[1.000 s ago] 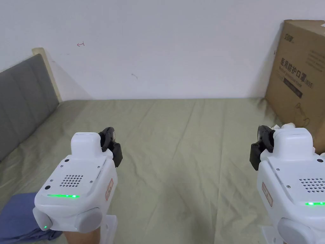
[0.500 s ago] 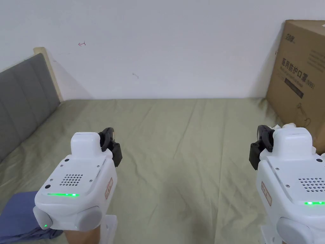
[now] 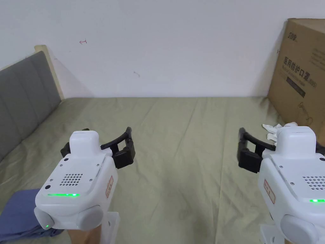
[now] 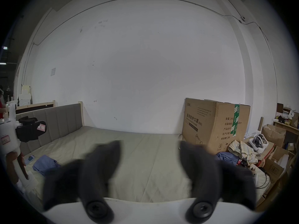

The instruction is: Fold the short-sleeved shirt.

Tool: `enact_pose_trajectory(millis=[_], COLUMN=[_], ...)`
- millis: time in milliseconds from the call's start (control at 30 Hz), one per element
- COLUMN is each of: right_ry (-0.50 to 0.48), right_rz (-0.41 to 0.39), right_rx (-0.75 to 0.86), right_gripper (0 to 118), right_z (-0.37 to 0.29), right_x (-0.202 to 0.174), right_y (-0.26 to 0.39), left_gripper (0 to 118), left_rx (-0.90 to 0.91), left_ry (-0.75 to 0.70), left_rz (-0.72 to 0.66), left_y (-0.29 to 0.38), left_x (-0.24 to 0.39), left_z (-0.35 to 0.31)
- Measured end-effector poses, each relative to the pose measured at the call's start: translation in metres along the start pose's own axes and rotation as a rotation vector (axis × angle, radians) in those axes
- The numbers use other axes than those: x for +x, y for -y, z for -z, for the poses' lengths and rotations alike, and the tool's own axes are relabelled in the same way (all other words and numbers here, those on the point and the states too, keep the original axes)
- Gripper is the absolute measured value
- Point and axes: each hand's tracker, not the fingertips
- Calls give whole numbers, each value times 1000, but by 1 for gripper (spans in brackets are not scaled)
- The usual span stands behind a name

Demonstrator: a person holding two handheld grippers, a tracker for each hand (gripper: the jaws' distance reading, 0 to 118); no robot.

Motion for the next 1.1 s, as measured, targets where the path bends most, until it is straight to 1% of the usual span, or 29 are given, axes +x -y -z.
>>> enact_pose_trajectory(millis=[33,200,500,1100], right_ry=[4,19,16,25], right_rz=[2,-2,-10,-16], right_rx=[0,23,22,40], right_gripper=[118,118,118,118], right_z=[1,-2,-2,-6], right_x=[0,-5,-9,-4], right_y=[0,3,5,-2], left_gripper=[118,118,118,118], left_rx=[-6,-19,-1,11], left_ry=[-5,2,-18,-20], left_rz=[2,7,19,29], left_y=[-1,-3,1,-3], left_x=[0,-3,-3,-3], left_z=[1,10,-1,-3])
